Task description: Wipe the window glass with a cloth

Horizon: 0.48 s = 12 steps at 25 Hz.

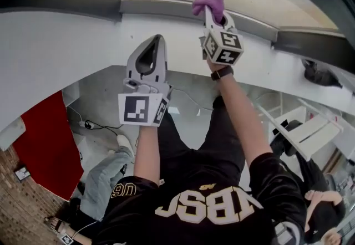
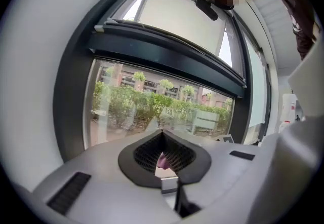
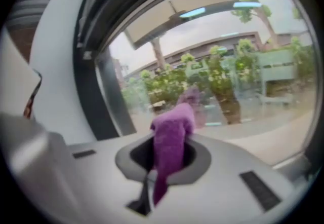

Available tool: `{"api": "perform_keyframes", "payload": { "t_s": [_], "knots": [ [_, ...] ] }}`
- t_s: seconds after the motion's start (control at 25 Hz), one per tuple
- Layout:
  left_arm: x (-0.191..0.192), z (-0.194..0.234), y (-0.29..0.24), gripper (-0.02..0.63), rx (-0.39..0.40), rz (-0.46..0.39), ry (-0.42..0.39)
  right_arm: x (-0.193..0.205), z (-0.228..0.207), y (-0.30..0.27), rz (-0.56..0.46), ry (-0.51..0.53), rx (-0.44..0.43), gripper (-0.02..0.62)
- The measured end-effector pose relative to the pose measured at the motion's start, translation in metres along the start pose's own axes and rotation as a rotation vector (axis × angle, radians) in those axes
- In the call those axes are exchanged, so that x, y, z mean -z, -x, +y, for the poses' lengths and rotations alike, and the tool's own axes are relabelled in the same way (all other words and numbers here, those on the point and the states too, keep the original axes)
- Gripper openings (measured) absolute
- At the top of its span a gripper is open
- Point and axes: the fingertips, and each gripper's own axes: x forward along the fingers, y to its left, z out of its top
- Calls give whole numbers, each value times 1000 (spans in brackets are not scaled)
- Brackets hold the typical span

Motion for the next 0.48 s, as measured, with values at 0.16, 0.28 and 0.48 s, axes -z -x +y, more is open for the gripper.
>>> {"api": "perform_keyframes", "payload": {
  "t_s": [0.16, 0.28, 0.48],
  "knots": [
    [3, 76, 26, 18, -94, 17, -59, 12, 158, -76, -10, 157, -309, 37],
    [6, 117, 49, 18, -143, 39, -69, 13, 242, -117, -13, 254, -437, 37],
    [3, 156, 68, 18, -166, 74, -70, 17, 300, -171, 37, 296, -488, 37]
  ]
}}
